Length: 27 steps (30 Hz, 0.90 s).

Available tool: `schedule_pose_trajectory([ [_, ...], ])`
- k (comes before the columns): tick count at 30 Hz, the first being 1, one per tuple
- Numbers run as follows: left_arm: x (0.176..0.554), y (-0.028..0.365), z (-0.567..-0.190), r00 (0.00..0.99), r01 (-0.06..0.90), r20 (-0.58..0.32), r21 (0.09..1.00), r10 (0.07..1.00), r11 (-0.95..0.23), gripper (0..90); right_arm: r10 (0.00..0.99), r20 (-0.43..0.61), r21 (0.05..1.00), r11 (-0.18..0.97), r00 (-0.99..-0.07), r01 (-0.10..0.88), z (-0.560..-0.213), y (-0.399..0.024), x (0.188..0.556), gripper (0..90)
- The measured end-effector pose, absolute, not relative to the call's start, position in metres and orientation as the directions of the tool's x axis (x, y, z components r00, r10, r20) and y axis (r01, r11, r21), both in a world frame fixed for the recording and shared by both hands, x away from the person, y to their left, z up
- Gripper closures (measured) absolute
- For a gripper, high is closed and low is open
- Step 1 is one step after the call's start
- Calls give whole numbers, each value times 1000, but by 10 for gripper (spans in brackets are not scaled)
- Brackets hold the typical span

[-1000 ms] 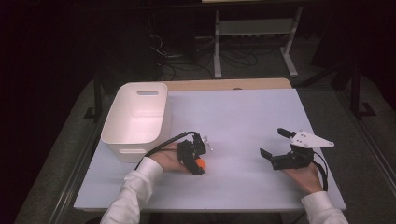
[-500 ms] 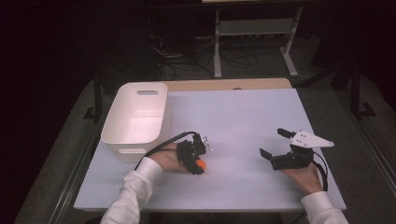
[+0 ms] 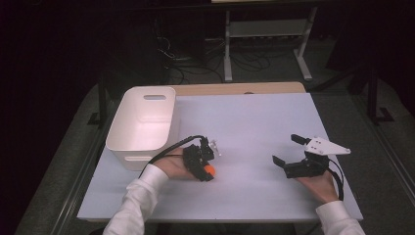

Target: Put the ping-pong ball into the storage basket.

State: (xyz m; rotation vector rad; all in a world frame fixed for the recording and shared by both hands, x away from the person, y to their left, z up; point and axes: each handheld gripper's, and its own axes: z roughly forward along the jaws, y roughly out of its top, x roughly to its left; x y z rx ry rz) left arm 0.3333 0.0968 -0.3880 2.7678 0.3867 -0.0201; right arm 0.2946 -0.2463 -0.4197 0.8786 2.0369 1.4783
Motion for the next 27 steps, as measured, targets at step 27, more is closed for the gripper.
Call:
schedule_pose_trajectory([
  [27, 331, 103, -356, 963, 253, 2, 349, 270, -902, 505, 726, 49, 974, 119, -686, 195, -416, -255, 294, 0],
])
